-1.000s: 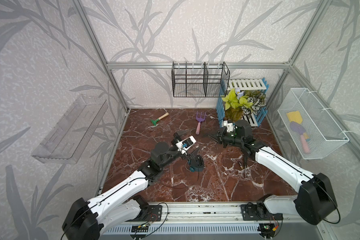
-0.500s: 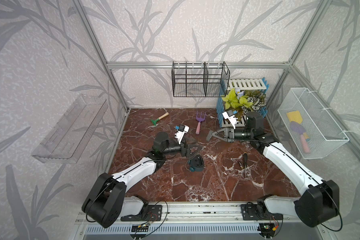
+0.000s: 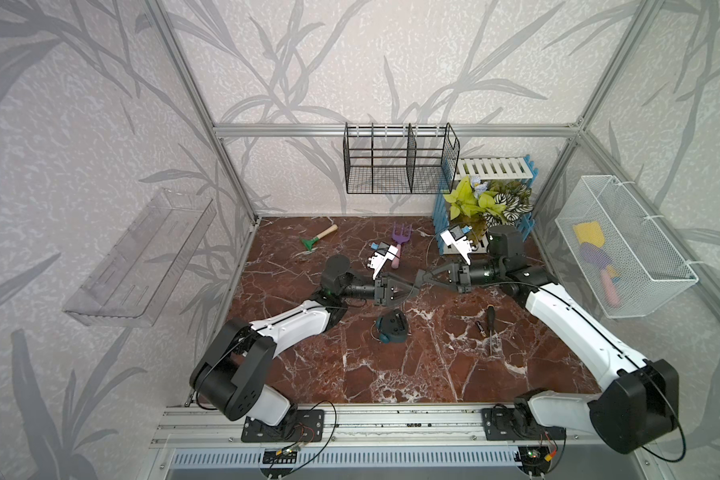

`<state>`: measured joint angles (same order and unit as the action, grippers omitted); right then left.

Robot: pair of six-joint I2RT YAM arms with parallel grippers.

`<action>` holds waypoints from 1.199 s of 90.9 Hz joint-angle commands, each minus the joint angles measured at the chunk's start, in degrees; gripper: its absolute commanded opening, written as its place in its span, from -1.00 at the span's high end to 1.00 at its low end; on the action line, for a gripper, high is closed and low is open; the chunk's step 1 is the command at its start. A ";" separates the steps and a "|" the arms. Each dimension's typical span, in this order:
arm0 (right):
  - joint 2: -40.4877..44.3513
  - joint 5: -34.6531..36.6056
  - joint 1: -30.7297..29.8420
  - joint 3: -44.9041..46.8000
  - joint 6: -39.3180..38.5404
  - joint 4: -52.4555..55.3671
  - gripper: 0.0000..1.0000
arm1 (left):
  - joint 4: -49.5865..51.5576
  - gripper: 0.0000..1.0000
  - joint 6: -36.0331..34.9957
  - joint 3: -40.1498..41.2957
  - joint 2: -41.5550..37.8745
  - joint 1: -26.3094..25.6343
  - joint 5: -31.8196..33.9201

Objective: Remove the battery from the alarm
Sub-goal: Pick up the cover from the center of the board.

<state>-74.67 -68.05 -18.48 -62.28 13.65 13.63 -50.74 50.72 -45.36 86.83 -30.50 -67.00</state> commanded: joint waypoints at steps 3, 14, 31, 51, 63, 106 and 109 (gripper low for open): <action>-0.38 -0.63 -0.37 -1.99 -2.49 2.31 1.00 | -2.27 0.49 2.11 -2.58 1.02 -0.26 -2.67; -0.27 -0.07 -0.33 -1.99 -2.40 2.22 1.00 | -3.79 0.83 2.92 -2.29 1.17 -0.26 -2.70; 2.63 4.91 -0.42 3.37 12.71 -15.71 0.31 | -7.22 1.00 3.55 -0.67 0.48 -0.26 -0.02; 6.81 17.64 -2.14 12.57 32.62 -39.17 0.13 | -19.84 1.00 9.12 3.36 -0.97 -0.46 8.67; 6.03 20.98 -3.15 14.72 40.01 -48.45 0.12 | -21.64 1.00 9.91 3.55 -0.73 -1.25 10.18; 2.47 17.83 -4.64 11.01 42.51 -48.52 0.45 | -23.79 1.00 11.95 3.93 0.16 -1.76 11.21; 2.63 17.74 -4.71 10.96 42.47 -48.41 0.48 | -23.78 1.00 12.02 3.97 0.23 -1.69 11.46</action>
<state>-72.07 -49.12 -22.76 -49.69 55.75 -32.40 -72.47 62.61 -41.85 87.53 -32.21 -56.58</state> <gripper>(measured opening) 0.270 0.049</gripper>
